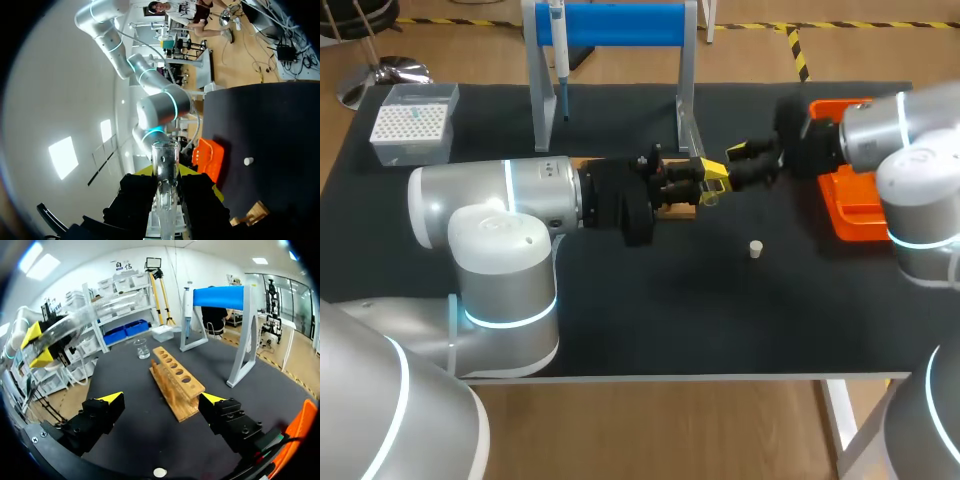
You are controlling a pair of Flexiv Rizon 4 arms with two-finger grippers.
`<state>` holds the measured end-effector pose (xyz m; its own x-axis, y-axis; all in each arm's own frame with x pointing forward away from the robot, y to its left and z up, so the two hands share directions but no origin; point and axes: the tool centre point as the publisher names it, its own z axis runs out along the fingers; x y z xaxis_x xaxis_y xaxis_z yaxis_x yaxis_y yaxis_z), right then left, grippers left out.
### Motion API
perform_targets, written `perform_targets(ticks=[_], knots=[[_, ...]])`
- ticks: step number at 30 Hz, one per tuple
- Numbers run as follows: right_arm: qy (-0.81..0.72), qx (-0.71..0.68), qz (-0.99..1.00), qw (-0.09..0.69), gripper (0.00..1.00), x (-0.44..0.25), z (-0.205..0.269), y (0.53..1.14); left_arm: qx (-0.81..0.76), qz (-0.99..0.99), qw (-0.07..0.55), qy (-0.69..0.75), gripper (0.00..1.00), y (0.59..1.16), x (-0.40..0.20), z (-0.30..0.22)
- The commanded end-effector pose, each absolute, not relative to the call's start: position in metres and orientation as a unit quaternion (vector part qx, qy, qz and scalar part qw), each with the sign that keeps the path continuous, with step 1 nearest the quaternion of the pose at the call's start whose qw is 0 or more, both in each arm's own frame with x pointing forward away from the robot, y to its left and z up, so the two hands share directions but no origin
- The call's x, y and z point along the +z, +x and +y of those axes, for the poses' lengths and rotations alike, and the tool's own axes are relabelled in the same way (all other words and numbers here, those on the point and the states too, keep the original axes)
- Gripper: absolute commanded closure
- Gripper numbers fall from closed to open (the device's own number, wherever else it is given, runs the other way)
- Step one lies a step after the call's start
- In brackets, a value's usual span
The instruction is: Invert the test tube, pick up the pipette, mount the tip to pipette, aspirate from beaker and dispense into the tube, eject the tip, return the pipette, and cap with the stopper.
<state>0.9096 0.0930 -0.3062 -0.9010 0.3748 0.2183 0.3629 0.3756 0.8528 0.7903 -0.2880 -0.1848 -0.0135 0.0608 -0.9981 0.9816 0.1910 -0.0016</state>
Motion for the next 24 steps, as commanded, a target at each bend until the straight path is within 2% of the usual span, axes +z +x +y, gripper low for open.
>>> perform_targets(ticks=[1,24], knots=[[0.217,0.513,0.83,0.015,0.0,-0.3139,0.096,0.9045,-0.435,0.563,0.529,0.462,1.0,0.7906,-0.1848,-0.29],[0.206,0.502,0.84,0.015,0.0,-0.3163,0.0983,0.8976,-0.435,0.563,0.529,0.462,1.0,0.7906,-0.1848,-0.29]])
